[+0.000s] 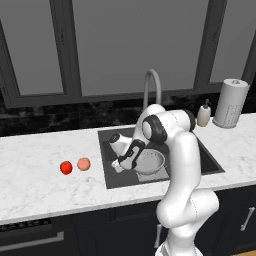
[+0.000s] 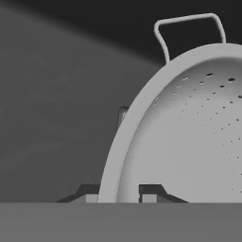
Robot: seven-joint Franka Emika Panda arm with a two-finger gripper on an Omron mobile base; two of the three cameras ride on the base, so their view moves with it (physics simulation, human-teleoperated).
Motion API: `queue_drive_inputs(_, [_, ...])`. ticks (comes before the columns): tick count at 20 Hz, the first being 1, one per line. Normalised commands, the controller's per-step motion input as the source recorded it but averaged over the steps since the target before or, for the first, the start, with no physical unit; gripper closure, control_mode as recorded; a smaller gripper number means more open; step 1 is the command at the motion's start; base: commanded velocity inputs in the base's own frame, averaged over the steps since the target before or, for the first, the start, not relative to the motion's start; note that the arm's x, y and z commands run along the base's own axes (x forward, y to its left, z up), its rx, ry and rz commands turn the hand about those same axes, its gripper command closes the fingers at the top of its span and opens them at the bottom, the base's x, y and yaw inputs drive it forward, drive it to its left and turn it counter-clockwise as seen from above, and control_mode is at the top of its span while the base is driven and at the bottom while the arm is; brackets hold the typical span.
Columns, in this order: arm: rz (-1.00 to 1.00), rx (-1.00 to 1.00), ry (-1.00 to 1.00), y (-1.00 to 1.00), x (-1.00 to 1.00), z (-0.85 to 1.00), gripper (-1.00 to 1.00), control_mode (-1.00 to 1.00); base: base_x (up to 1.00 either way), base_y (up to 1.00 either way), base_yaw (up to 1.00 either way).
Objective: Put the colander in the sink, put the apple, peach in the colander, and turn on the sink faucet and pour water over the colander.
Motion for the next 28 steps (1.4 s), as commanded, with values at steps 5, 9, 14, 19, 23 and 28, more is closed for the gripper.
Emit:
queue_drive_inputs(5, [0.00, 0.00, 0.00, -0.04, 0.00, 0.00, -1.00, -1.00, 0.00, 0.00, 0.00])
queue_drive_inputs(9, [0.00, 0.00, 0.00, 0.00, 0.00, 0.00, -1.00, -1.00, 0.00, 0.00, 0.00])
queue_drive_inputs(14, [0.00, 0.00, 0.00, 0.00, -0.13, 0.03, -1.00, -1.00, 0.00, 0.00, 0.00])
queue_drive_inputs(19, [0.00, 0.00, -0.01, 0.00, -0.19, 0.39, -1.00, -1.00, 0.00, 0.00, 0.00])
queue_drive_inputs(23, [0.00, 0.02, -0.02, 0.07, -0.16, 0.49, -1.00, -1.00, 0.00, 0.00, 0.00])
queue_drive_inputs(28, [0.00, 0.09, 0.00, 0.01, -0.22, 0.51, -1.00, -1.00, 0.00, 0.00, 0.00])
